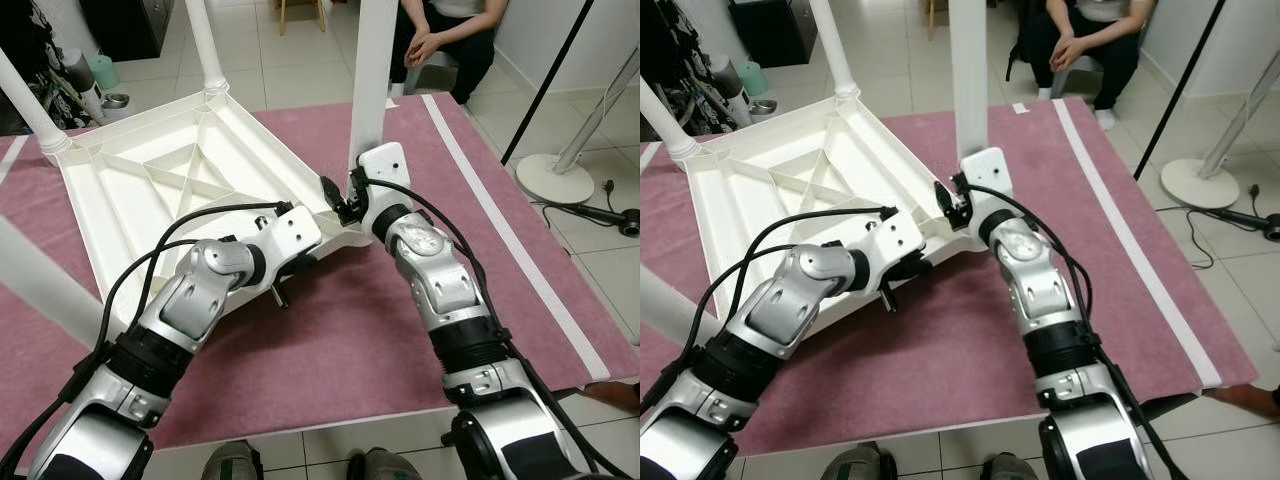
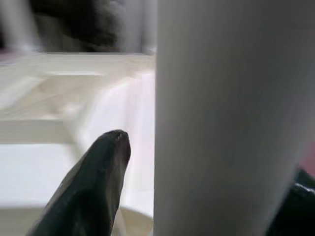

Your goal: Building children table

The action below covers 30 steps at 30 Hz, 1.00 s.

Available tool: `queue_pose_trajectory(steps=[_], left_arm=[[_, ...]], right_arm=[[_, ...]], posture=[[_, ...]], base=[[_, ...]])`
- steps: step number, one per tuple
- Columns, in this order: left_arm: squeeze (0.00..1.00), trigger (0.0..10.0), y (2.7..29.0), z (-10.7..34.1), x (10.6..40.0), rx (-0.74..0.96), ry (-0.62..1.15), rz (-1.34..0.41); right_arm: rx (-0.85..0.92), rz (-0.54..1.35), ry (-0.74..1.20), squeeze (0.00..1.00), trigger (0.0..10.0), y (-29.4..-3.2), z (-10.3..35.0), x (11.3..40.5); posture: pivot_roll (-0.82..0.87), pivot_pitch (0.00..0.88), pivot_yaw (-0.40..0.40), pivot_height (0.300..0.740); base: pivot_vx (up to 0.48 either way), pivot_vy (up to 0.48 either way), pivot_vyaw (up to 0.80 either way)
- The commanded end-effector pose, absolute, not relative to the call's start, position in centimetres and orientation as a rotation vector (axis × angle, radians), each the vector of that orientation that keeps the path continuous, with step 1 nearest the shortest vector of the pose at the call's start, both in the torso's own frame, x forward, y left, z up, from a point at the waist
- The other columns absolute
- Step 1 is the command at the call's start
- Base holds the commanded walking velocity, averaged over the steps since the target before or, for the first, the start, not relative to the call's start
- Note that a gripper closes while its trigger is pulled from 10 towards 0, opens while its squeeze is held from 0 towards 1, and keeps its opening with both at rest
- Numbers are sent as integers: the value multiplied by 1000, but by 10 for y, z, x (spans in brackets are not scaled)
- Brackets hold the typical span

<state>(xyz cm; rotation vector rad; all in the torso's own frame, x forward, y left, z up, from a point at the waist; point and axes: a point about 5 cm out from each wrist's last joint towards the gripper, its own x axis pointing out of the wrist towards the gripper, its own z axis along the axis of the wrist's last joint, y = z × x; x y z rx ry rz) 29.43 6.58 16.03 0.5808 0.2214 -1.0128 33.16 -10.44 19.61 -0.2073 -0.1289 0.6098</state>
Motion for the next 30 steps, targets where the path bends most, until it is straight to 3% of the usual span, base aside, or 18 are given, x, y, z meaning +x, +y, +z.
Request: queue_pose_trajectory(steps=[1,4,5,7,13,14,15,22,24,25,29,30], left_arm=[[0,0,49,203,279,633,-65,-1108],[0,0,54,202,270,641,-78,-1169],[0,0,65,201,260,656,-75,-1238],[0,0,76,200,253,675,-64,-1289],[0,0,101,198,244,715,-17,-1350],[0,0,101,198,247,719,-14,-1324],[0,0,99,198,249,713,-21,-1306],[0,0,86,201,256,684,-56,-1249],[0,0,79,203,261,666,-69,-1211],[0,0,65,207,272,643,-84,-1130],[0,0,55,210,282,624,-81,-1053],[0,0,49,213,290,609,-76,-1003]], right_arm=[[-184,929,-129,0,10000,-76,195,310],[-202,1052,-109,0,10000,-81,194,298],[-222,1179,-63,0,10000,-91,191,287],[-234,1254,-26,0,10000,-99,188,280],[-249,1341,31,0,10000,-111,185,281],[-241,1340,22,0,2392,-109,187,284],[-240,1323,14,0,0,-106,187,287],[-221,1210,5,0,0,-100,184,296],[-232,1110,15,0,0,-98,181,304],[-237,908,40,0,0,-95,175,318],[-269,762,48,0,0,-94,172,326],[-286,647,61,0,0,-94,169,333]], posture=[[68,0,69,740],[70,0,70,740],[70,0,69,740],[70,0,69,740],[81,0,66,740],[86,0,62,740],[86,0,62,740],[85,0,59,740],[79,0,59,740],[78,0,61,740],[77,0,62,740],[73,0,63,740]], base=[[0,0,0],[0,0,0],[0,0,0],[0,0,0],[0,0,0],[0,0,0],[0,0,0],[0,0,0],[0,0,0],[0,0,0],[0,0,0],[0,0,0]])
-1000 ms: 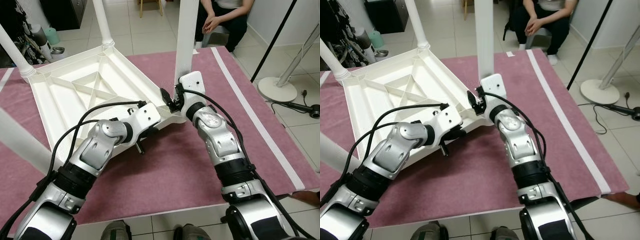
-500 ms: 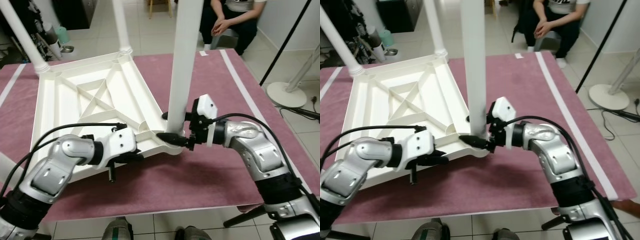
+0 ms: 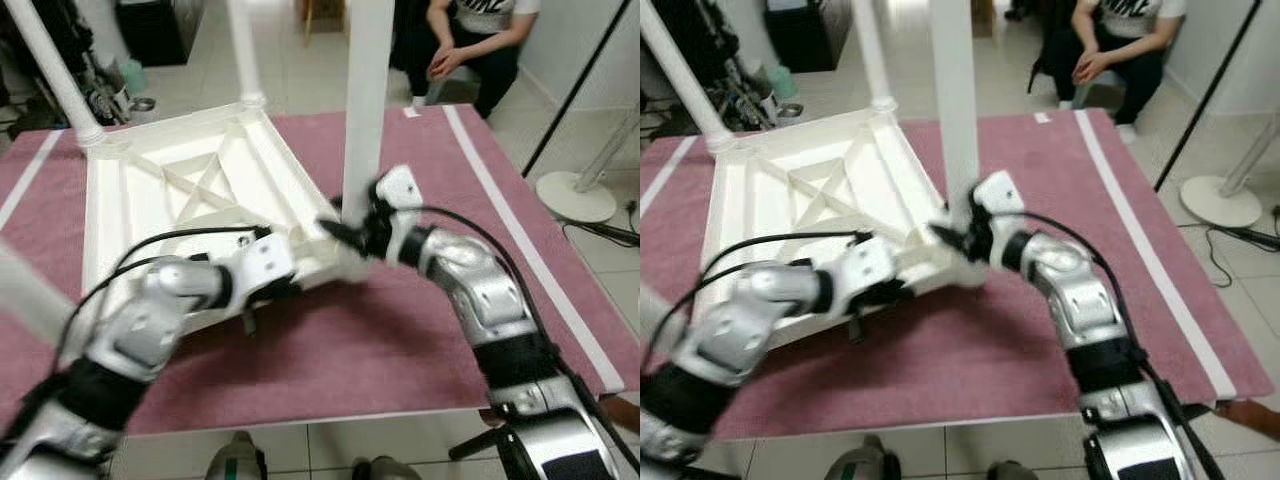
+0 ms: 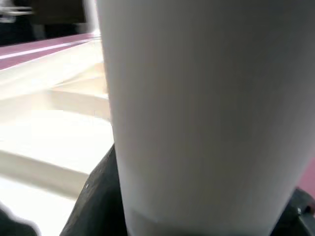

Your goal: Building children table

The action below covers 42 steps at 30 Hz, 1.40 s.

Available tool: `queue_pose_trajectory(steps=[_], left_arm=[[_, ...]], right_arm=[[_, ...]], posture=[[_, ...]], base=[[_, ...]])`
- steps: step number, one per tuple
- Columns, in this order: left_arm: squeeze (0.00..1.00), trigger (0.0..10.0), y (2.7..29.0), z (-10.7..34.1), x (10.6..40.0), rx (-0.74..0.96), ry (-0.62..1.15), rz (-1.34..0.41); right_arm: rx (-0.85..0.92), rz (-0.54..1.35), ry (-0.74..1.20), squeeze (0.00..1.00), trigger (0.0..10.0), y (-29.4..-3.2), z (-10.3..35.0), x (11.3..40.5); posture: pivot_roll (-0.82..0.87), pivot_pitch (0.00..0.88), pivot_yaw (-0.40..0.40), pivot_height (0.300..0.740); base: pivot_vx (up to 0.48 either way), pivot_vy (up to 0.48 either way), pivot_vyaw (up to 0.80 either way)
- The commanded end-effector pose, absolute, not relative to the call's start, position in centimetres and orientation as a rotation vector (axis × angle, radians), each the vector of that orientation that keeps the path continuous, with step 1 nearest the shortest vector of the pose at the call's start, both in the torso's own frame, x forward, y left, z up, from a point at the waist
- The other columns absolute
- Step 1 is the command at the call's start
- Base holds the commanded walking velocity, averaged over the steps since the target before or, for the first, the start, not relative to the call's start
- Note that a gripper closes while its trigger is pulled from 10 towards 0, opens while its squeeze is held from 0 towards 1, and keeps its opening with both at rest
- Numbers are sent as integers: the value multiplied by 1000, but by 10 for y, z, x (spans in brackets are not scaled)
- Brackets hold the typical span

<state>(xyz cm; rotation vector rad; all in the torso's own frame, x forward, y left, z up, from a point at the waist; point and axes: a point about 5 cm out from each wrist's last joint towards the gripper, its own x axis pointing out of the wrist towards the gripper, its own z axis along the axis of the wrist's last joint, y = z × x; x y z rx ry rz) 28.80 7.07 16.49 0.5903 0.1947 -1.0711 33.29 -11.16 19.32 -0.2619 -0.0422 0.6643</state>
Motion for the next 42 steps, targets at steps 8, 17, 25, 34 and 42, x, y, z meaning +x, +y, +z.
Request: queue_pose_trajectory(steps=[8,17,25,34,42], left_arm=[[0,0,28,226,306,606,-101,-923],[0,0,31,220,295,647,-112,-1005],[0,0,40,214,279,661,-121,-1116],[0,0,80,202,250,740,-60,-1306],[0,0,97,196,256,778,-17,-1248]], right_arm=[[-249,355,62,0,1843,-86,166,346],[-205,485,-37,1000,10000,-77,175,337],[-178,977,-120,0,10000,-80,193,298],[-295,1353,36,0,10000,-110,183,268],[-295,1333,41,0,0,-109,179,276]], posture=[[66,0,77,740],[68,0,74,740],[76,0,67,740],[89,0,61,740],[94,0,55,740]], base=[[0,0,0],[0,0,0],[0,0,0],[0,0,0],[0,0,0]])
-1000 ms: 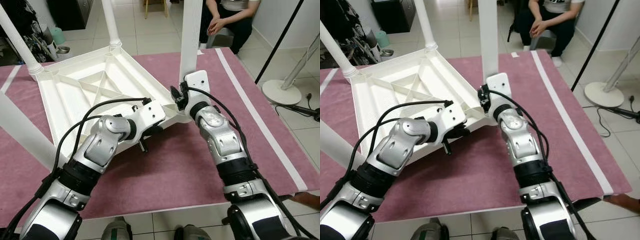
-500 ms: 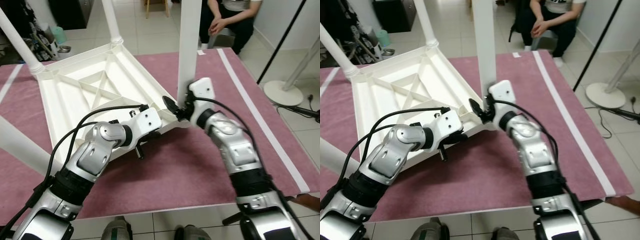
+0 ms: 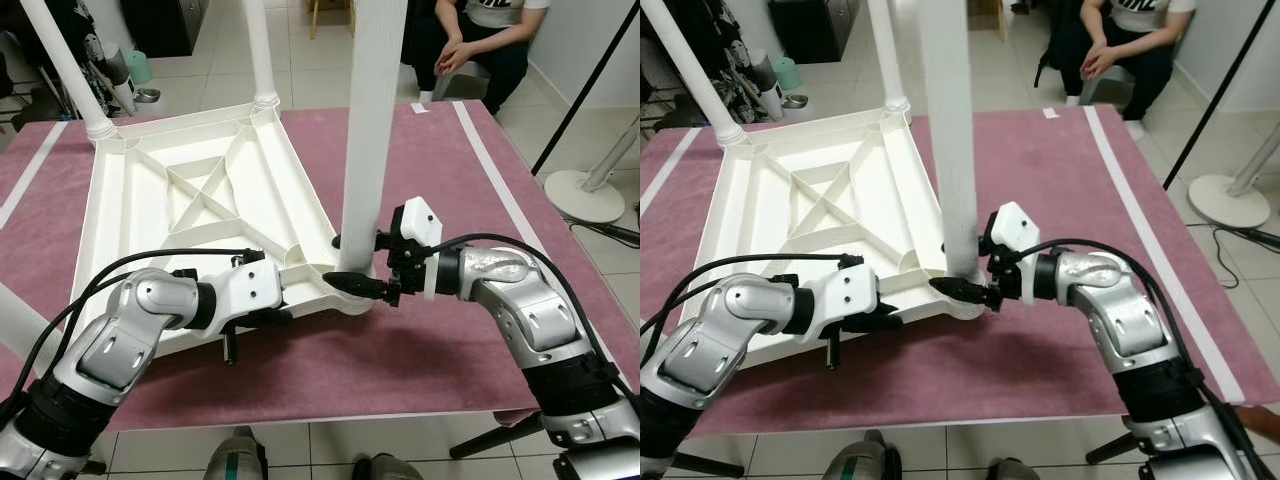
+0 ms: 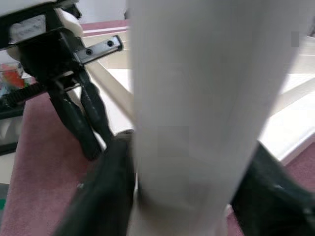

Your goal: Building children table

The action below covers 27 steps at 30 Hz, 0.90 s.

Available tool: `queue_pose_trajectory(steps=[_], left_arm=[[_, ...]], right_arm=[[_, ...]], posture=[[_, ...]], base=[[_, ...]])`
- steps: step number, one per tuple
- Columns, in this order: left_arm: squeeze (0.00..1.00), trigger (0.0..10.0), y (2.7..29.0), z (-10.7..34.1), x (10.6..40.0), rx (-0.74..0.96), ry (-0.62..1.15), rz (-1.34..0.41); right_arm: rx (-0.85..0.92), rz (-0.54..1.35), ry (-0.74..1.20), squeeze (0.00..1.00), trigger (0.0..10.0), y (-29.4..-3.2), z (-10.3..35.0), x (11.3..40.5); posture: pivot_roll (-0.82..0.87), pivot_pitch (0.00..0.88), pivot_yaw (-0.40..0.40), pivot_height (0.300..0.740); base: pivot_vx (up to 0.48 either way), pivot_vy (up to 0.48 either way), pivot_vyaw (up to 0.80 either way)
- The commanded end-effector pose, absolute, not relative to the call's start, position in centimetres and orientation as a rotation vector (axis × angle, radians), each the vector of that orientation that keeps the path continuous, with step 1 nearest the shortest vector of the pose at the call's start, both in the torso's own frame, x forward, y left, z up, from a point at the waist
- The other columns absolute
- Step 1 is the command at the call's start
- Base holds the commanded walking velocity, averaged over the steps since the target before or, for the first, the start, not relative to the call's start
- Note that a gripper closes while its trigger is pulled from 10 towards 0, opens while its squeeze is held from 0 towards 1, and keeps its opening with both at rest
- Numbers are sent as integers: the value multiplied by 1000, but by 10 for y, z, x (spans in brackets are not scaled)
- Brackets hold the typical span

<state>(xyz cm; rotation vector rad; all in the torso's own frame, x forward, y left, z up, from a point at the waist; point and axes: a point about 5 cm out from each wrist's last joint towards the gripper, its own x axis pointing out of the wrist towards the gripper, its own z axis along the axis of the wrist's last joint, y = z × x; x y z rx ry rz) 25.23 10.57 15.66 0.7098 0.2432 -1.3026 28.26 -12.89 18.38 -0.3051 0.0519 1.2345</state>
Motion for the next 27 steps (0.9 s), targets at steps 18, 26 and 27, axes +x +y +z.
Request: queue_pose_trajectory(steps=[18,26,27], left_arm=[[0,0,34,221,305,668,-88,-887],[0,0,26,224,302,678,-123,-898],[0,0,27,223,301,679,-123,-902]], right_arm=[[-238,350,68,0,0,-82,164,340],[-224,333,-42,20,10000,-75,178,343],[-223,336,-55,20,10000,-76,179,342]], posture=[[80,0,67,740],[76,0,68,740],[76,0,68,740]], base=[[0,0,0],[0,0,0],[0,0,0]])
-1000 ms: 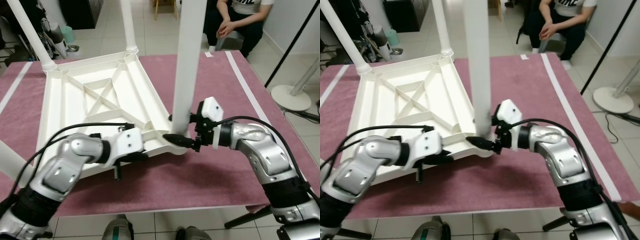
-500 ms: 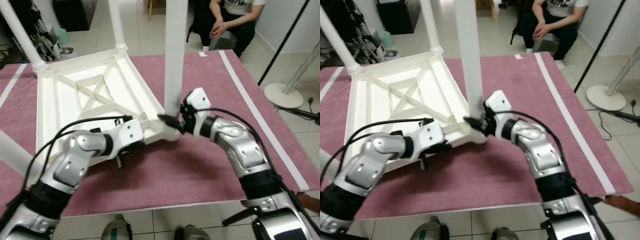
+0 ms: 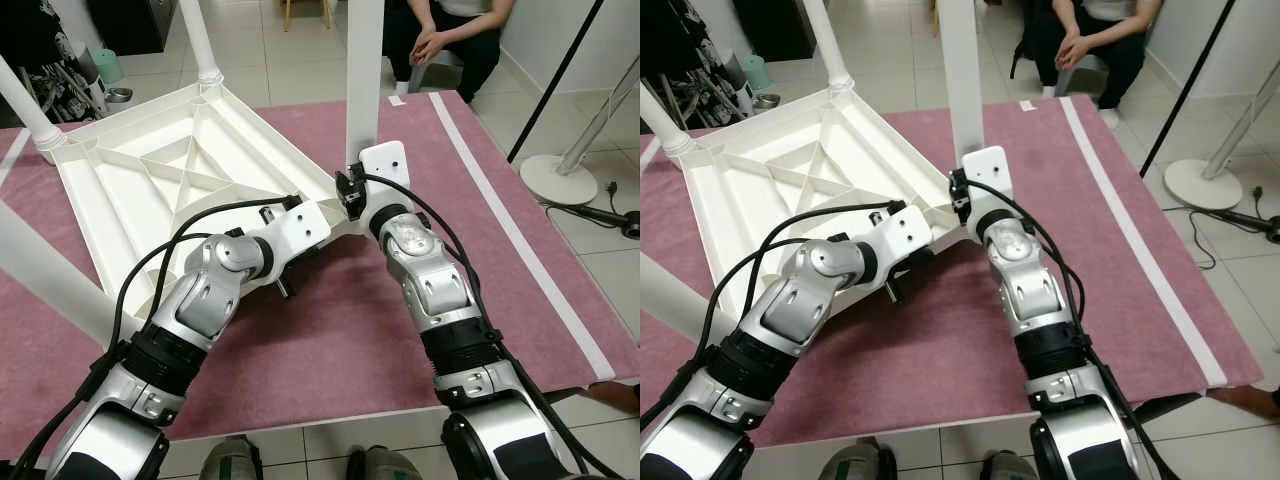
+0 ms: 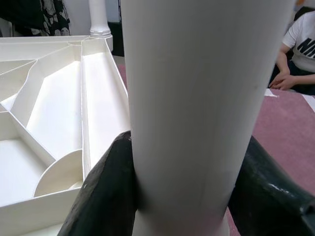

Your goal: Building children table

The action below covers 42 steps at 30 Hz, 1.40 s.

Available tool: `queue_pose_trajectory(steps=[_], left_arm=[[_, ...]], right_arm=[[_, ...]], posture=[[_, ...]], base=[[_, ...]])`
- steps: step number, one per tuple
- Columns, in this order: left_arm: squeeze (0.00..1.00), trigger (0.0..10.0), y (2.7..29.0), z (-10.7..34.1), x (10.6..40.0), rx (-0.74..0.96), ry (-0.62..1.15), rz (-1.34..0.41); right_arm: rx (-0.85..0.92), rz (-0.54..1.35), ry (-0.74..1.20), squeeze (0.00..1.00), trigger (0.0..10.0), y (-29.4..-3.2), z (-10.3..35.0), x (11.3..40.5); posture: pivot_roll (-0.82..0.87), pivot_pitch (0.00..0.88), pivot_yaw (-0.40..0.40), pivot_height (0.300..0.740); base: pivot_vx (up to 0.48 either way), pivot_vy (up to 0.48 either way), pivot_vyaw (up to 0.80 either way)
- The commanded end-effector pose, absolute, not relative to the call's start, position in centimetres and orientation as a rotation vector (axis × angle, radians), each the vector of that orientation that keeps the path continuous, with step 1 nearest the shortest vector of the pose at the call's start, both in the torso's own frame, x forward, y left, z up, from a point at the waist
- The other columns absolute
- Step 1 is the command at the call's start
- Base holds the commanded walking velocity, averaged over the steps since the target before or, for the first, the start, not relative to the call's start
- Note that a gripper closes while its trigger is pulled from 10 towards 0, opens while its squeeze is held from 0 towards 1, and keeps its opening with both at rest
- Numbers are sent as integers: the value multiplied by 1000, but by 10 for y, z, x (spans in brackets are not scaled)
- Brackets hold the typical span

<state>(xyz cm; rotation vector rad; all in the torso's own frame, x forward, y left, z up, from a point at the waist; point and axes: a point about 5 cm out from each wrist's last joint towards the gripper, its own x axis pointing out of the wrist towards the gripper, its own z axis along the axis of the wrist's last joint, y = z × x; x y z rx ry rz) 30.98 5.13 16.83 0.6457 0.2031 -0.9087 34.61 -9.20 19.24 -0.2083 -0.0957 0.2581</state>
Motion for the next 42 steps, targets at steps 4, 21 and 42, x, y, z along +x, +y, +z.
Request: queue_pose_trajectory(steps=[4,21,42], left_arm=[[0,0,30,221,294,675,-121,-959],[0,0,90,191,228,783,-50,-1370],[0,0,60,192,279,731,-47,-970]], right_arm=[[-142,516,-74,1000,10000,-69,185,335],[-238,1359,91,0,10000,-112,179,275],[-261,753,145,0,0,-76,147,320]], posture=[[79,0,64,740],[96,0,37,740],[97,0,34,740]], base=[[0,0,0],[0,0,0],[0,0,0]])
